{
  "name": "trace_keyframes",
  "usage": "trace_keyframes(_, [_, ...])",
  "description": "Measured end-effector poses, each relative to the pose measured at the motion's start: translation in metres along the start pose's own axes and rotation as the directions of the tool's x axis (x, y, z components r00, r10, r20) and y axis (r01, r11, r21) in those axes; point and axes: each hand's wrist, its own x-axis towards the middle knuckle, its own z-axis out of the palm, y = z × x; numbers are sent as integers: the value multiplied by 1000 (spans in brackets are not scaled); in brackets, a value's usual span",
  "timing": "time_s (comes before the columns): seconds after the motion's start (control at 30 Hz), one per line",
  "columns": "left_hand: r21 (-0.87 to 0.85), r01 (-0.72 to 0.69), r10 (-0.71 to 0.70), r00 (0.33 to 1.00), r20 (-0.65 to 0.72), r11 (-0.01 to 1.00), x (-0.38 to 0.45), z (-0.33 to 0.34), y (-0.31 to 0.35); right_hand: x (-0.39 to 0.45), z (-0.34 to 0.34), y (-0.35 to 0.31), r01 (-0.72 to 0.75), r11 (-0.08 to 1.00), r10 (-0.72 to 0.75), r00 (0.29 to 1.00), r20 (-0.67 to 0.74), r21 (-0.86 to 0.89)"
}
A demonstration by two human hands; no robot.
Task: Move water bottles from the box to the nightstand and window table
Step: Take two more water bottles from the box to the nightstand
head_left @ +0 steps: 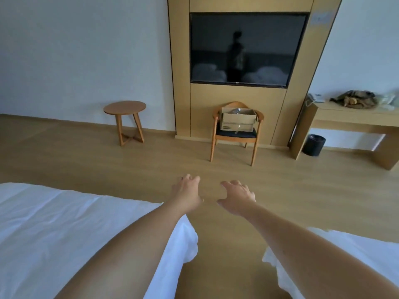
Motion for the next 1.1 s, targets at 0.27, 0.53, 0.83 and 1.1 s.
trace_keyframes(0.27, [-20, -190, 191, 981, 40, 982, 129, 21, 39, 95, -14, 41, -168, 985, 168, 986, 0, 46])
trace_keyframes(0.53, [12, -202, 200, 975, 102, 979, 269, 56, 61, 228, -18, 89, -220, 970, 219, 975, 17, 102])
trace_keyframes(0.83, [19, -135, 132, 984, 116, 991, 457, 58, 102, 426, -70, 137, -182, 971, 174, 983, 66, 152])
trace_keyframes(1.1, [-9, -154, 153, 974, 166, 988, 591, 66, 120, 553, -91, 158, -179, 976, 162, 978, 129, 126])
